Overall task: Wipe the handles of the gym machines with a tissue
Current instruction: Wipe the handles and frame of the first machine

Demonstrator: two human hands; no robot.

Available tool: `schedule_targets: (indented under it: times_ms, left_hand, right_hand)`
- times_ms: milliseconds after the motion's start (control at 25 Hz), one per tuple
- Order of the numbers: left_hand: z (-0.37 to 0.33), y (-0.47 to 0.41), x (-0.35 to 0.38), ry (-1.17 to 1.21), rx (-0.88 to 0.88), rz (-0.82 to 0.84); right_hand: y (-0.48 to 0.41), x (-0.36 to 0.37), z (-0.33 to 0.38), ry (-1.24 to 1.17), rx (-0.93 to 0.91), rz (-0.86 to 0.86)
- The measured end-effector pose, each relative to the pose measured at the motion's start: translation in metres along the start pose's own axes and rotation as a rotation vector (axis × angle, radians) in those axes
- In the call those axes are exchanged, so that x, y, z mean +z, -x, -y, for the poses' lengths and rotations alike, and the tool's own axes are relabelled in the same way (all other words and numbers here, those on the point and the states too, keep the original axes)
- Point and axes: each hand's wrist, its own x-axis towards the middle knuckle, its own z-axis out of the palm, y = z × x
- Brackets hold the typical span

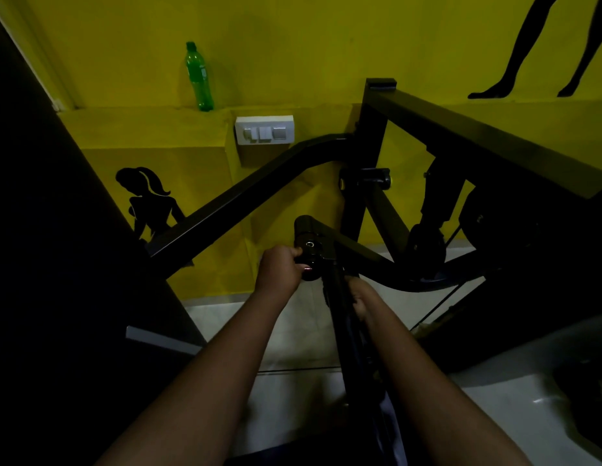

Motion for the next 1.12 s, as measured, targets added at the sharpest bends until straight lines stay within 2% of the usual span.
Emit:
schedule_targets:
  times_ms: [80,160,240,320,400,480,600,720,800,920,960,1120]
  left_hand:
    - [-0.001,0.0,0.0,0.005,-0.003,-0.001]
    - [-0.001,0.0,-0.001,0.007,-0.013,-0.001]
    - [-0.002,0.0,-0.002,0.001,-0.017,0.007]
    - [-0.003,0.001,-0.003,0.023,-0.027,0.007]
    - [-0.003,0.003,-0.004,0.067,-0.037,0.005]
    - [-0.002,0.006,-0.005,0.094,-0.027,-0.004]
    - [0.006,0.007,-0.005,0.163,-0.036,0.015]
    - [0.015,0.01,-0.009,0.486,-0.212,0.101]
    - [0.013,0.012,-0.012,0.666,-0.3,0.132]
    - [0.002,0.016,-0.015,0.764,-0.403,0.116]
    - [0.0,0.018,-0.016,0.781,-0.427,0.115]
    - [-0.006,0.025,-0.017,0.804,-0.496,0.158]
  right_hand:
    - [0.007,-0.005,-0.008,-0.046,-0.033,-0.056]
    - [0.011,0.0,-0.005,-0.068,-0.252,-0.174]
    - [0.02,0.005,0.004,0.247,-0.614,-0.31]
    - [0.033,0.009,0.003,0.493,-0.881,-0.381]
    - [0.037,0.01,-0.001,0.67,-1.118,-0.388]
    - [0.035,0.018,0.003,0.875,-1.295,-0.292]
    - [0.047,0.036,0.014,0.963,-1.359,-0.139]
    - [0.042,0.035,0.003,1.318,-1.536,-0.086]
    - [0.039,0.036,-0.001,1.56,-1.474,0.001]
    - [0.045,0.048,0.002,1.592,-1.371,0.066]
    - [0.046,0.051,0.002,1.575,-1.381,0.045]
    - [0.053,0.036,-0.003,1.414,-1.268,-0.221]
